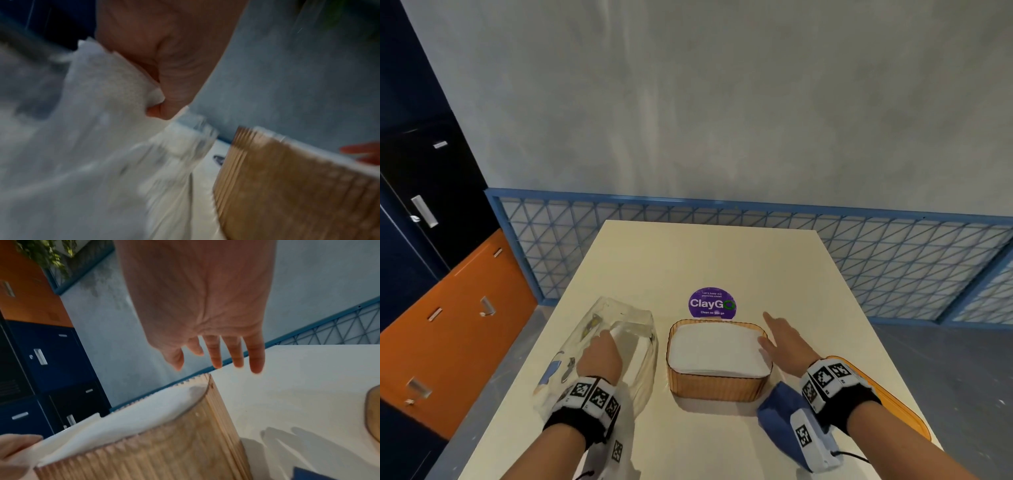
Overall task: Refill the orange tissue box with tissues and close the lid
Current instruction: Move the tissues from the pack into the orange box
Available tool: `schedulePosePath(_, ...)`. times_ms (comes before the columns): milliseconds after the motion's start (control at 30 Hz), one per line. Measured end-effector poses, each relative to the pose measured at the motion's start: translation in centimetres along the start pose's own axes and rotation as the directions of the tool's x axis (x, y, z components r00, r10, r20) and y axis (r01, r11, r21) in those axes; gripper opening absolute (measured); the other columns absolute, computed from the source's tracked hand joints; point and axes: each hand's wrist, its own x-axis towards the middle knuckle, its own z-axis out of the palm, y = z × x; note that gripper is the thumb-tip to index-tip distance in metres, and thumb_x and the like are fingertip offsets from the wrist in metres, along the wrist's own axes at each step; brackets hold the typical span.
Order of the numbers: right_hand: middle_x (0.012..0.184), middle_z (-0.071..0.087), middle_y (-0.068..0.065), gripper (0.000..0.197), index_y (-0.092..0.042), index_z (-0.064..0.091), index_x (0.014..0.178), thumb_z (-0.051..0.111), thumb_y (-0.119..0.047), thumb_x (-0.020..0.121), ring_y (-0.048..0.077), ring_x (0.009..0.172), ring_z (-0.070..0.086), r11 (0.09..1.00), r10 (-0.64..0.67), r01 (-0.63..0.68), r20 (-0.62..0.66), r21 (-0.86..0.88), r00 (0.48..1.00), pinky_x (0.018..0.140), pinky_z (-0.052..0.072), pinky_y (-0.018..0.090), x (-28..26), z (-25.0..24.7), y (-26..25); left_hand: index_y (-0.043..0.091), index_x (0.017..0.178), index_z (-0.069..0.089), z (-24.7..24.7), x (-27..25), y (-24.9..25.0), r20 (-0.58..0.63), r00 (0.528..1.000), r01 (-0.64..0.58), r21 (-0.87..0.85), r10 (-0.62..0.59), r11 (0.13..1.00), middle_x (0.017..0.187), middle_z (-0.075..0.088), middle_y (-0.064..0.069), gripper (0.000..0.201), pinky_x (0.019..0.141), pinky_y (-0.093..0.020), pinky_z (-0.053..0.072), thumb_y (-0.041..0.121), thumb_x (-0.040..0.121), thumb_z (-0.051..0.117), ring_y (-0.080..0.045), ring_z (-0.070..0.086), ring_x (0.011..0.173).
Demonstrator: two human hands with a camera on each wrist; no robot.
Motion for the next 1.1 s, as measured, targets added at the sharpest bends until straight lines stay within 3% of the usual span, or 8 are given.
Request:
schedulePosePath(133, 0.136, 0.05, 0.012, 0.041, -0.012, 0.041, 0.138, 0.039, -0.026, 0.1, 0.023, 0.122, 0.048, 0.967, -0.058, 0.116, -0.248, 0.228, 0.967, 0.101, 0.037, 0.03, 0.2, -1.4, -1.8, 0.006, 0.099, 0.051, -3.9, -3.4, 2.4, -0.31, 0.941, -0.177, -0.102, 0.137, 0.979, 0.098, 0.059, -0.012, 0.012, 0.066, -0.038, 0.046, 0.005, 0.088, 0.047, -0.03, 0.059, 0.088)
schedulePosePath(267, 0.106, 0.067, 0.012, 0.04, -0.021, 0.054, 0.111, 0.032, -0.051, 0.096, 0.025, 0.083, 0.065, 0.688, -0.048, -0.012, 0.063, 0.726, 0.997, 0.069, 0.052, 0.031, -1.1, -3.7, -7.1, 0.012, 0.077, 0.051, -5.6, -6.0, 6.1, -0.493, 0.757, -0.487, 0.01, 0.428, 0.873, 0.074, 0.055, -0.005, 0.021, 0.049, -0.031, 0.035, 0.003, 0.07, 0.068, -0.025, 0.054, 0.062)
schedulePosePath(367, 0.108, 0.069, 0.017, 0.058, -0.015, 0.058, 0.109, 0.036, -0.064, 0.088, 0.036, 0.094, 0.069, 0.531, -0.089, -0.133, 0.211, 0.837, 0.973, 0.067, 0.058, 0.034, -1.7, -5.6, -9.7, 0.018, 0.076, 0.05, -4.7, -6.9, 8.1, -0.509, 0.642, -0.624, 0.09, 0.574, 0.776, 0.073, 0.054, 0.001, 0.033, 0.048, -0.029, 0.04, 0.005, 0.059, 0.076, -0.021, 0.053, 0.061)
schedulePosePath(533, 0.1, 0.064, 0.016, 0.03, 0.0, 0.057, 0.112, 0.06, -0.019, 0.089, 0.027, 0.083, 0.062, 0.675, -0.043, -0.02, 0.066, 0.737, 0.997, 0.06, 0.054, 0.031, -1.7, -7.3, -10.6, 0.025, 0.087, 0.047, -2.2, -7.1, 9.5, -0.446, 0.593, -0.717, 0.087, 0.67, 0.692, 0.086, 0.056, 0.005, 0.048, 0.061, -0.027, 0.044, 0.023, 0.055, 0.082, -0.016, 0.05, 0.078)
schedulePosePath(700, 0.108, 0.063, 0.013, 0.03, -0.001, 0.058, 0.117, 0.055, -0.009, 0.088, 0.027, 0.096, 0.06, 0.844, -0.119, 0.199, -0.189, 0.497, 0.975, 0.079, 0.048, 0.034, -2.0, -8.5, -9.9, 0.027, 0.125, 0.038, -1.0, -7.1, 9.4, -0.473, 0.764, -0.638, -0.456, 0.439, 0.62, 0.135, 0.034, 0.003, 0.057, 0.099, -0.027, 0.025, 0.058, 0.078, 0.05, -0.005, 0.028, 0.124)
schedulePosePath(833, 0.096, 0.06, 0.0, 0.027, -0.006, 0.058, 0.117, 0.053, -0.013, 0.092, 0.012, 0.085, 0.055, 0.808, -0.222, 0.304, -0.218, 0.505, 0.95, 0.073, 0.045, 0.02, -3.1, -9.0, -9.4, 0.018, 0.141, 0.022, -2.5, -5.7, 9.8, -0.181, 0.977, -0.207, -0.925, 0.108, 0.318, 0.139, 0.034, -0.007, 0.055, 0.098, -0.03, 0.031, 0.015, 0.093, 0.05, -0.023, 0.035, 0.129)
schedulePosePath(933, 0.092, 0.06, -0.004, 0.021, -0.011, 0.059, 0.112, 0.055, -0.015, 0.092, 0.009, 0.084, 0.055, 0.775, -0.249, 0.336, -0.23, 0.535, 0.941, 0.078, 0.047, 0.025, -3.4, -9.0, -8.9, 0.029, 0.145, 0.009, -3.6, -4.1, 10.0, 0.036, 0.978, -0.006, -0.979, 0.205, 0.202, 0.131, 0.045, -0.007, 0.062, 0.091, -0.032, 0.033, 0.009, 0.096, 0.043, -0.02, 0.046, 0.113)
schedulePosePath(1100, 0.099, 0.066, 0.002, 0.013, -0.016, 0.06, 0.102, 0.058, -0.012, 0.09, 0.017, 0.09, 0.061, 0.673, -0.158, 0.271, -0.225, 0.689, 0.962, 0.087, 0.05, 0.034, -3.2, -6.7, -7.0, 0.038, 0.139, 0.015, -3.8, -3.4, 9.8, -0.055, 0.963, -0.134, -0.946, 0.262, 0.294, 0.092, 0.055, -0.006, 0.065, 0.072, -0.023, 0.045, 0.004, 0.094, 0.046, -0.015, 0.055, 0.085)
